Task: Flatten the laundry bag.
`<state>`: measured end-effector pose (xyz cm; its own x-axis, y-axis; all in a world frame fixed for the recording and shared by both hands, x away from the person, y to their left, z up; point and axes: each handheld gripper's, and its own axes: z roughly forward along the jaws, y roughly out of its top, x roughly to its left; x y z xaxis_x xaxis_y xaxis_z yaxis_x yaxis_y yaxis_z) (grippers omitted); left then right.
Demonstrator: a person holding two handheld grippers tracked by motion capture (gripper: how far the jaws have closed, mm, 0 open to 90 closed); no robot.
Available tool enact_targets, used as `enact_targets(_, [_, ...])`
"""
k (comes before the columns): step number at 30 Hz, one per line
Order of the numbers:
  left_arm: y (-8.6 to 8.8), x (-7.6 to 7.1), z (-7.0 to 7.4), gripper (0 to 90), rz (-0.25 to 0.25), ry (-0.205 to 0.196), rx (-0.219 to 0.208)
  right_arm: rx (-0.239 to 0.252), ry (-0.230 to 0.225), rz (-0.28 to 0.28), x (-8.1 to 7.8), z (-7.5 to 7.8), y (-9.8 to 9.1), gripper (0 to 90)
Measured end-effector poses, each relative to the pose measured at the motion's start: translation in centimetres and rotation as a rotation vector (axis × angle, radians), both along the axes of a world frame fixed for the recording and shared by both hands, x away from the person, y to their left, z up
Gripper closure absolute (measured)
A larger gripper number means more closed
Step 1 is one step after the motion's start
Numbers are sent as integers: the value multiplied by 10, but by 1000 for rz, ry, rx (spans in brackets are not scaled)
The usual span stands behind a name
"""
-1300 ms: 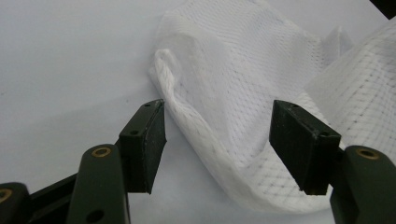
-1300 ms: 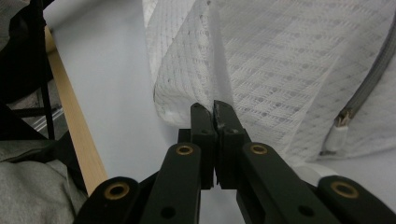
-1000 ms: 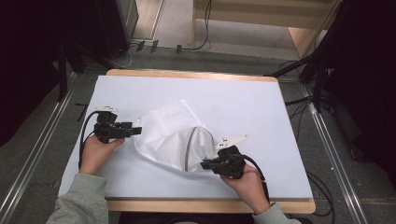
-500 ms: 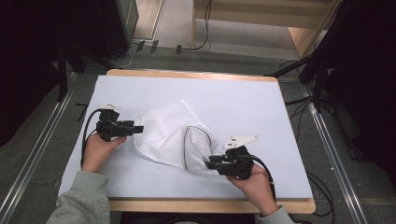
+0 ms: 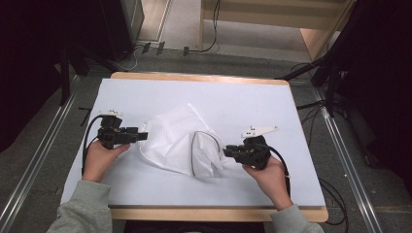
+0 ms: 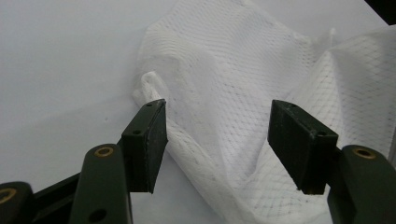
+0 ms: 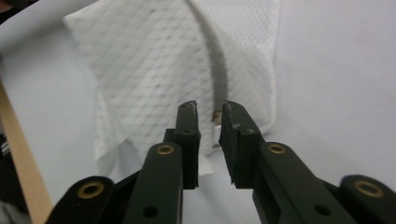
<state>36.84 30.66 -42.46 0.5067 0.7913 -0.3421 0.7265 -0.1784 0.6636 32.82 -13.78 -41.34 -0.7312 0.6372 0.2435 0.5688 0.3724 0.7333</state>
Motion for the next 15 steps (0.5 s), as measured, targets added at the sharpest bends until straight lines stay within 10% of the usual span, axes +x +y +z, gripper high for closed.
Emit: enact_targets(15, [4,-31,-5,395,55,19,48,-30,5,-52,74,-14,15,757])
